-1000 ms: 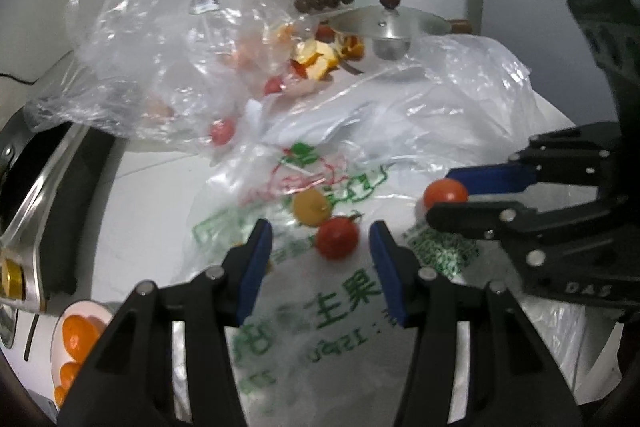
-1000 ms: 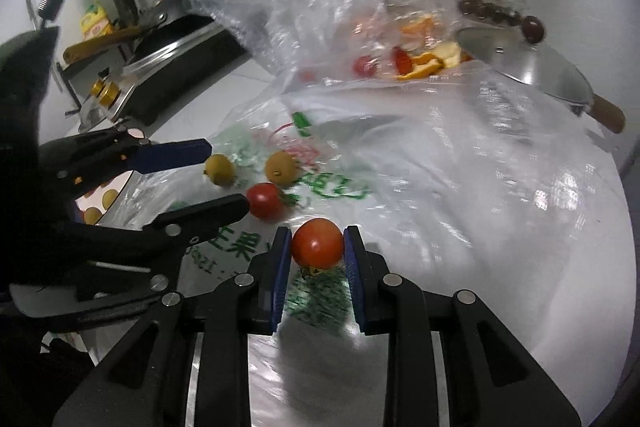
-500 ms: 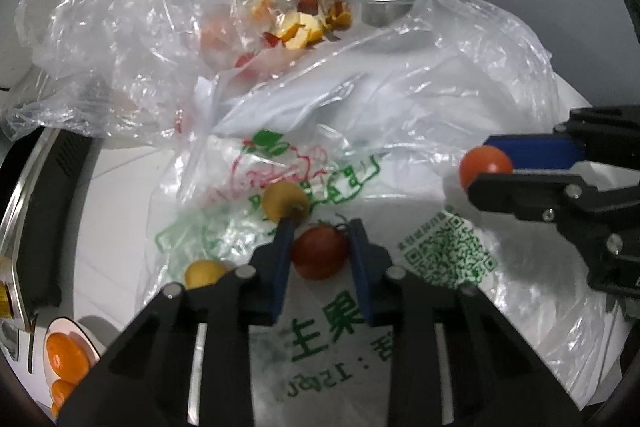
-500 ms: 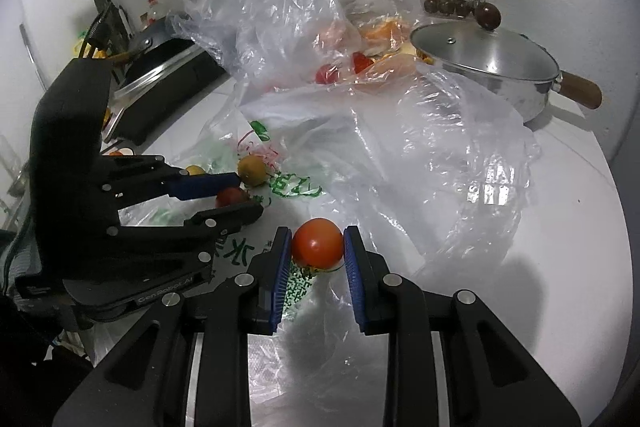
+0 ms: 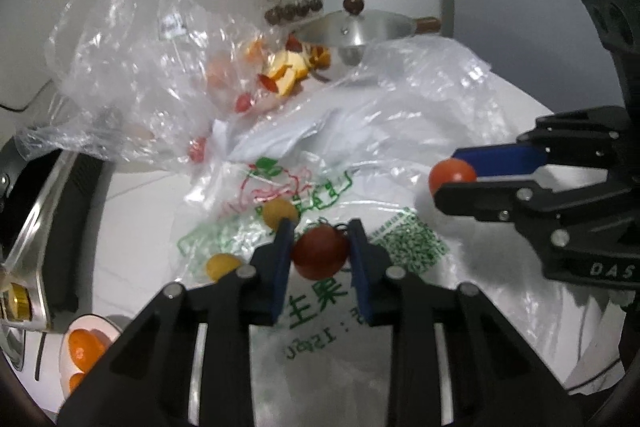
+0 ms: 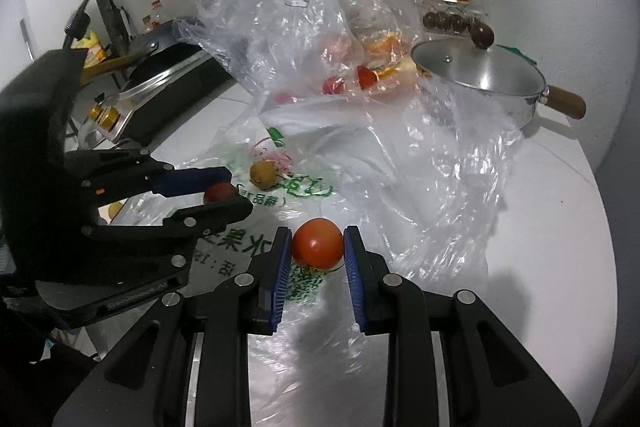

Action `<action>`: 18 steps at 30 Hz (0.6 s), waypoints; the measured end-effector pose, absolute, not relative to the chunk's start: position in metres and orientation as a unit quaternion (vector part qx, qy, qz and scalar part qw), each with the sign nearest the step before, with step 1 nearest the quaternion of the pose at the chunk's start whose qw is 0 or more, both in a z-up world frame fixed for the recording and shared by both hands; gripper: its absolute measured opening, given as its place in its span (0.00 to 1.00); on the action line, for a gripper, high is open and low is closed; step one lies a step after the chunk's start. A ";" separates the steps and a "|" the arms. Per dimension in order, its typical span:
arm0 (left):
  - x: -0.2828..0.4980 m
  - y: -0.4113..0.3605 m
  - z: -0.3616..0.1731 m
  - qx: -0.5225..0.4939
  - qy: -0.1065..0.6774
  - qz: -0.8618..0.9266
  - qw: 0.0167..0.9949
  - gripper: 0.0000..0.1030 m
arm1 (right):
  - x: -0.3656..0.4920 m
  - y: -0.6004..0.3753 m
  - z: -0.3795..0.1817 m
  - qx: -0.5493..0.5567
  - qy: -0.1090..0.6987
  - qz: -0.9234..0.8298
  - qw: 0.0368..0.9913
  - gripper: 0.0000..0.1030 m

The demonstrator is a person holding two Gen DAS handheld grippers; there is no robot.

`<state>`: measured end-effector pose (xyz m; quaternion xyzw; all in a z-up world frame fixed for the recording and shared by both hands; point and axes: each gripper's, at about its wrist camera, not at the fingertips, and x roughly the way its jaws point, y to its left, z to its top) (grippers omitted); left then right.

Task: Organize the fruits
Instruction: 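Carry the held red tomatoes from both tools over the plate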

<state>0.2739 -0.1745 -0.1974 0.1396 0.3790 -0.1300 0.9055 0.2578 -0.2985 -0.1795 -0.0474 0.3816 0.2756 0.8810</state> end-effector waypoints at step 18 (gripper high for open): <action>0.211 -0.123 -0.160 0.116 0.330 -0.121 0.929 0.27 | 0.205 -0.252 -0.146 -0.076 0.352 0.286 0.888 0.28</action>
